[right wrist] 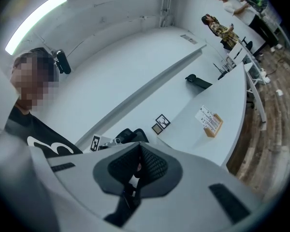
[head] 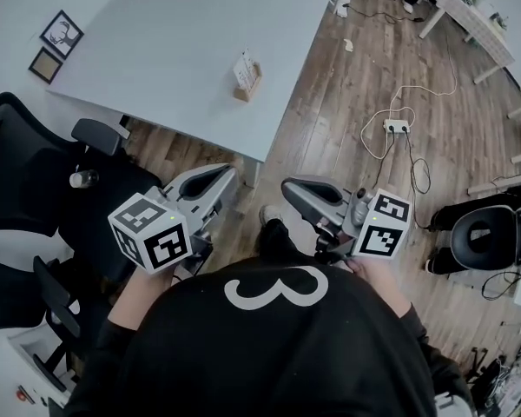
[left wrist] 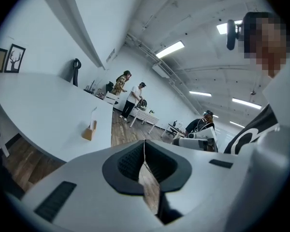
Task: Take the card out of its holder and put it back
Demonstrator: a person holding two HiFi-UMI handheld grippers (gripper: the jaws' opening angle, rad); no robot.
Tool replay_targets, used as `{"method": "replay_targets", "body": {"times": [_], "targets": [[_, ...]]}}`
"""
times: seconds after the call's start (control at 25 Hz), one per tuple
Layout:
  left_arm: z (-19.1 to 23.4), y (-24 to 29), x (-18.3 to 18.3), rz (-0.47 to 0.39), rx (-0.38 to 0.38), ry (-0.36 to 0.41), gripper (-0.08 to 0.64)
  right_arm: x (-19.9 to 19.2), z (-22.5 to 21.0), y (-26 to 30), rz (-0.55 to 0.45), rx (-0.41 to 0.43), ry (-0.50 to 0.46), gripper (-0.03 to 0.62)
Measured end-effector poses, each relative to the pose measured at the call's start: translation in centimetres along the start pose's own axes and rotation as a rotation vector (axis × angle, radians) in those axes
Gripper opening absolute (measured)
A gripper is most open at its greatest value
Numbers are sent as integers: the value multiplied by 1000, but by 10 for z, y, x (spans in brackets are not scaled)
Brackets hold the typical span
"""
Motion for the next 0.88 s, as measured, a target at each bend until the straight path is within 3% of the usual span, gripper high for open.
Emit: {"method": "replay_targets", "body": {"times": [0.28,0.52,0.64,0.76,0.88], "targets": [[34,66,18,36,26,-2,15,54,-70,9,38,3,18,10],[71,96,29,30,95,-31,18,79,-114,25,82,22,43,11],[90,106,30,30,111,-53,84,86,-134,28,97,20,62,11],[113,117,33,27,184,-50,105,90,-154,31,116,13,86,11],[136,133,29,72,257,13,124,92,-172,34,135,7,111,11]]}}
Point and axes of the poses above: the fingertips, and each gripper's own axes: y forward along the fingers, z to its left, x out of its top, the point moved 8 cm from there along -y, backward along the fingers, and after that the axes turned 3 degrees about y, right-handed, at the moved point
